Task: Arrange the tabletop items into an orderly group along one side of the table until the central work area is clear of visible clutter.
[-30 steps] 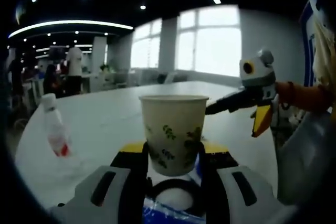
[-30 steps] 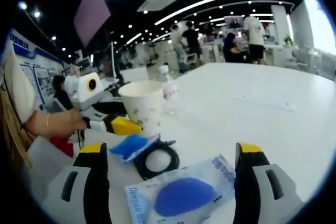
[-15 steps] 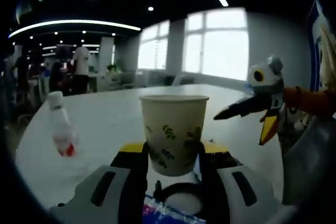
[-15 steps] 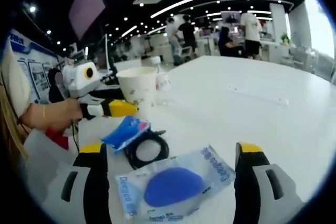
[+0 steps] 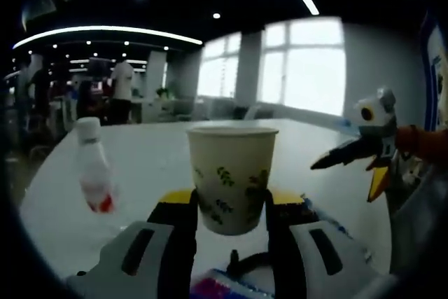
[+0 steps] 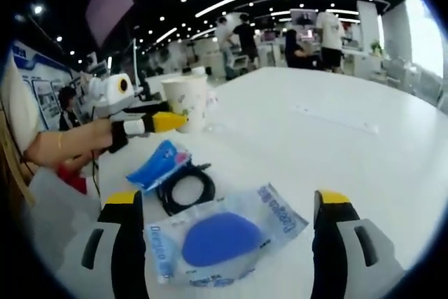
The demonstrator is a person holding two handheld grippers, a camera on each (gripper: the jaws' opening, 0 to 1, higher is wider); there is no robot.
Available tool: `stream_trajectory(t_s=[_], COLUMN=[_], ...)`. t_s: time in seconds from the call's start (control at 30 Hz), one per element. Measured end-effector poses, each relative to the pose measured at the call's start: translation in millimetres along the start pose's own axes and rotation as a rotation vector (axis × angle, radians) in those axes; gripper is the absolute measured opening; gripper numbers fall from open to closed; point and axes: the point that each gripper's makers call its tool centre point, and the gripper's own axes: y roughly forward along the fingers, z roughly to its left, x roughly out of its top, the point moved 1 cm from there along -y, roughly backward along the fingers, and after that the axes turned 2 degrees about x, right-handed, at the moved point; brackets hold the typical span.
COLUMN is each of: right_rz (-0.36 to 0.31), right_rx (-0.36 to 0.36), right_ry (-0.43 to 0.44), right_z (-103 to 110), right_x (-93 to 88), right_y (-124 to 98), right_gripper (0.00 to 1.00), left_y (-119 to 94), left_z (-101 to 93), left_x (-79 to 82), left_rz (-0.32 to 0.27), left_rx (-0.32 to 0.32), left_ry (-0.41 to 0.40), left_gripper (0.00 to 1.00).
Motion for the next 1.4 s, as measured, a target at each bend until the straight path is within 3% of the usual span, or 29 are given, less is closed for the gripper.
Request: stream_trajectory(t_s=[0.57,0.73,1.07,1.4], right_rz=[0.052,0.055,0.073,0.086], right_rx=[0.004,0.001,-0.003,-0.011], right_ry=[0.002,0.006,0.011,0.016], right_z=[-2.2,-3.6,-5.7,-10.1], right_x=[-13.9,-15.7,-21.1,-25.3], right_y=[2.3,2.7,2.9,1.9], right_gripper=[1.0,1.0,0.99,0.99], left_y=[16.3,23.8,35.6,49.3], left_z=[27.6,39.2,53.3,69.8], left_x=[-10.1,-21.8,-30.1,-44.8], left_rz=[-0.002,0.031,0.02,0.032], left_rx=[0.055,0.089,0.115,0.18], left_ry=[-0.003,0.041,0.004,-0.01], left_gripper=[0.36,0.36,0.36,0.36])
